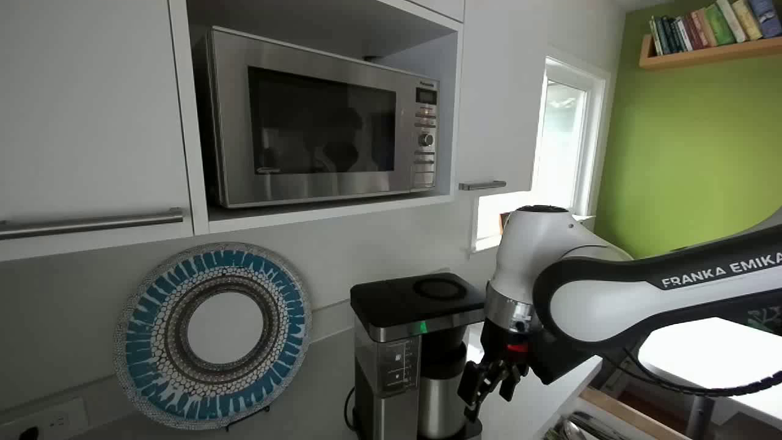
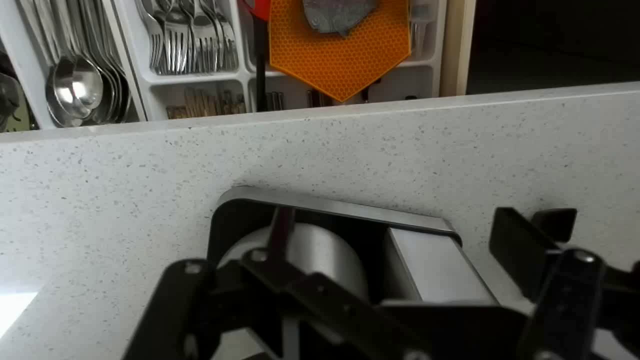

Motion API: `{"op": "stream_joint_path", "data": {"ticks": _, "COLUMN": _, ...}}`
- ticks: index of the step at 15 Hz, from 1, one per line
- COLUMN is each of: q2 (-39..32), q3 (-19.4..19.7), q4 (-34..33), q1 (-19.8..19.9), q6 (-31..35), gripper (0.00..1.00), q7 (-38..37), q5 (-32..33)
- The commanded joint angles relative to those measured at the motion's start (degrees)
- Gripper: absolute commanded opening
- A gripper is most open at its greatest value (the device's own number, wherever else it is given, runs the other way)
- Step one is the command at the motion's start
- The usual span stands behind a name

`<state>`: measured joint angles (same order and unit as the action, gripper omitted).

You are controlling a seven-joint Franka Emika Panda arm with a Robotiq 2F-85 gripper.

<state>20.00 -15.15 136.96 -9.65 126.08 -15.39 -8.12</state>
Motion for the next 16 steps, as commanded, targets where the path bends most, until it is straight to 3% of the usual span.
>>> {"op": "stream_joint_path", "data": {"ticks": 1, "q2": -0.06, "q3": 0.46, "q4": -0.10, "q1": -0.50, "q6": -0.11, "gripper": 1.00, "q7": -0.17, "q5": 0.23}}
{"op": "stream_joint_path", "data": {"ticks": 6, "q2": -0.06, "q3": 0.46, "q4": -0.10, "q1": -0.51, "q6": -0.11, "gripper": 1.00, "q7": -0.17, "q5": 0.23}}
{"op": "stream_joint_path", "data": {"ticks": 10, "q2": -3.21, "q3": 3.05, "q4": 2.57, "q1": -0.14, "q6": -2.42, "gripper": 1.00, "q7": 5.28, "q5": -0.41}}
{"op": "stream_joint_path", "data": {"ticks": 13, "q2": -6.72, "q3": 4.35, "q4": 5.77, "q1": 0.60, "q6": -3.08, "gripper": 1.00, "q7": 10.60, "q5": 2.86}}
{"op": "stream_joint_path", "data": {"ticks": 16, "q2": -9.99, "q3": 3.77, "q4": 8.22, "q1": 0.70, "q6": -3.23, "gripper": 1.00, "q7": 9.41, "q5": 6.58}}
